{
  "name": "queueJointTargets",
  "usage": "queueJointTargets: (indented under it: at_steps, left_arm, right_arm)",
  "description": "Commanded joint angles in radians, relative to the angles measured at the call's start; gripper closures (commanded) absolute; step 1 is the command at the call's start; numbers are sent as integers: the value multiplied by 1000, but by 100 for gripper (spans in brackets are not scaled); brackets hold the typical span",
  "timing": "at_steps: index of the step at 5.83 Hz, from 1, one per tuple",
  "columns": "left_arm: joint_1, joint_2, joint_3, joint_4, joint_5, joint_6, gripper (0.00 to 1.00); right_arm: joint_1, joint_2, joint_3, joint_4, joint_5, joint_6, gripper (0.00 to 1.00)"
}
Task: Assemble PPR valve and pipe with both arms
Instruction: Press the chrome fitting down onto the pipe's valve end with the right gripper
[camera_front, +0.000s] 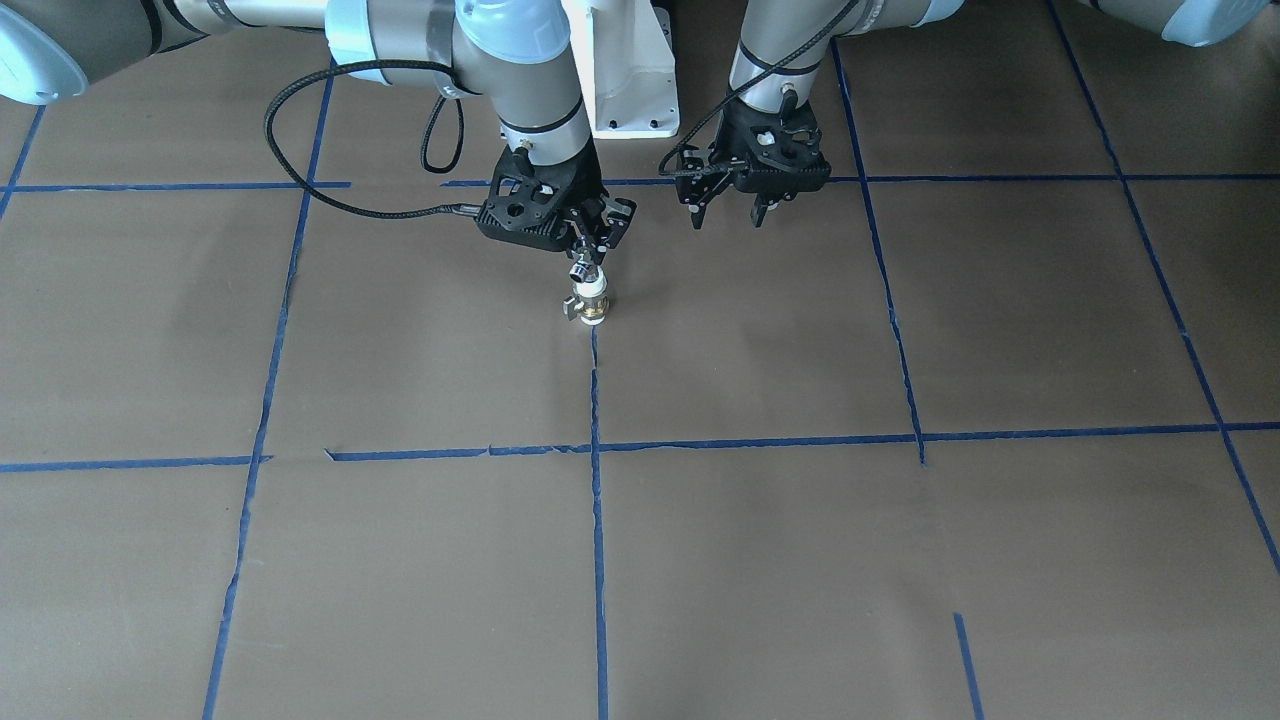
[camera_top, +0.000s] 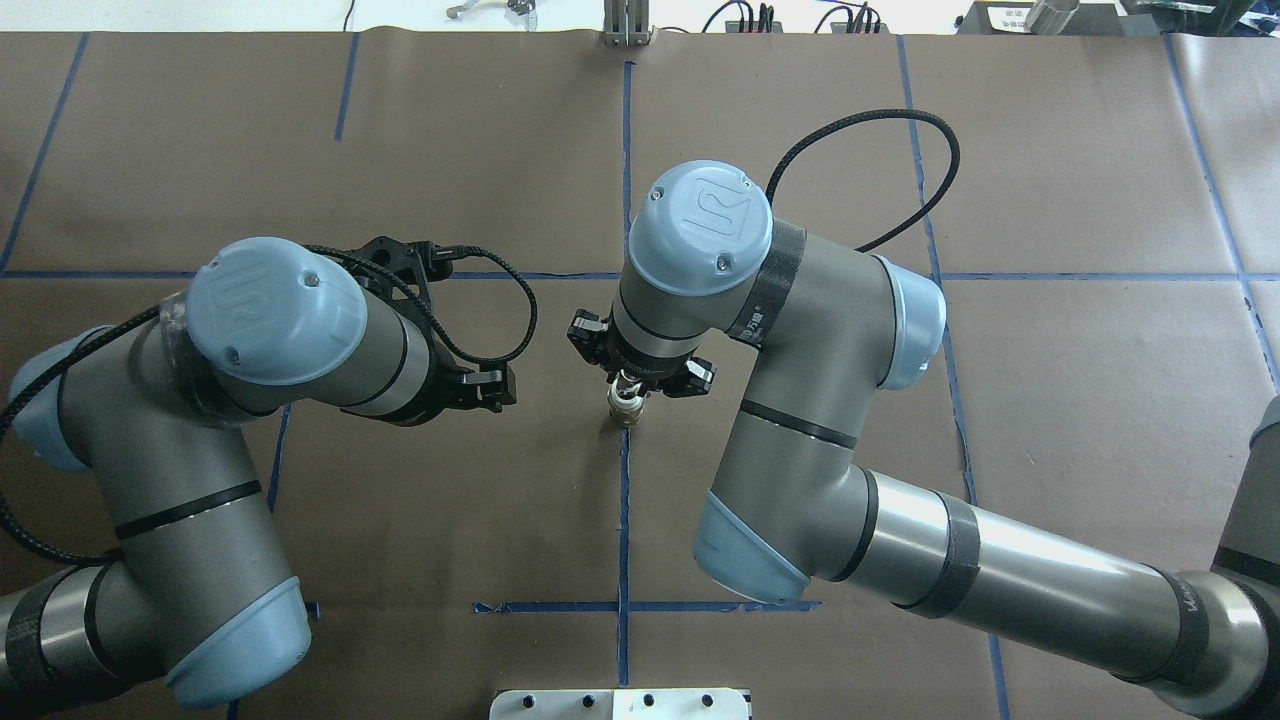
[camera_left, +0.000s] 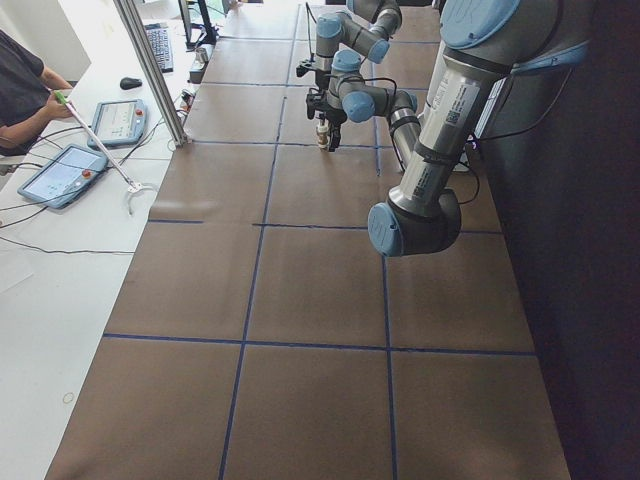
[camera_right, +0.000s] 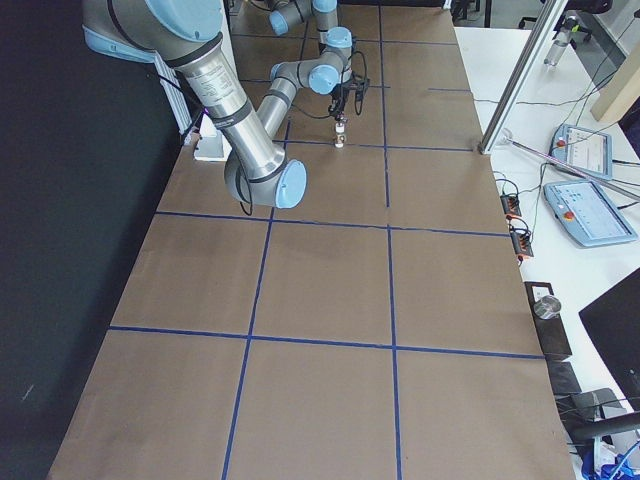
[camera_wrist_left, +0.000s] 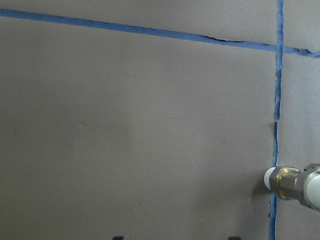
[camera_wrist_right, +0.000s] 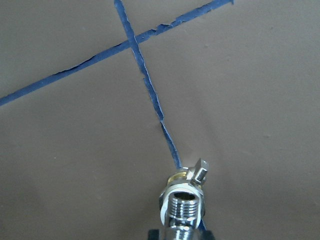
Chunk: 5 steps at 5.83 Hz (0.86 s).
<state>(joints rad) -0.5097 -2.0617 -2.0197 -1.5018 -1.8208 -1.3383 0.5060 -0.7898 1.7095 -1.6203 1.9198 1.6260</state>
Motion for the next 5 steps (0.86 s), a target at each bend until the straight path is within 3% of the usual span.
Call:
queueJointTargets:
  at_steps: [1, 5]
  left_arm:
    - [0, 0, 2, 0, 0, -1, 25]
    - [0, 0, 3, -2, 0, -2, 24]
  right_arm:
    - [-6, 0, -2, 0, -1, 0, 98]
    - [-7, 1, -11, 0, -2, -2, 93]
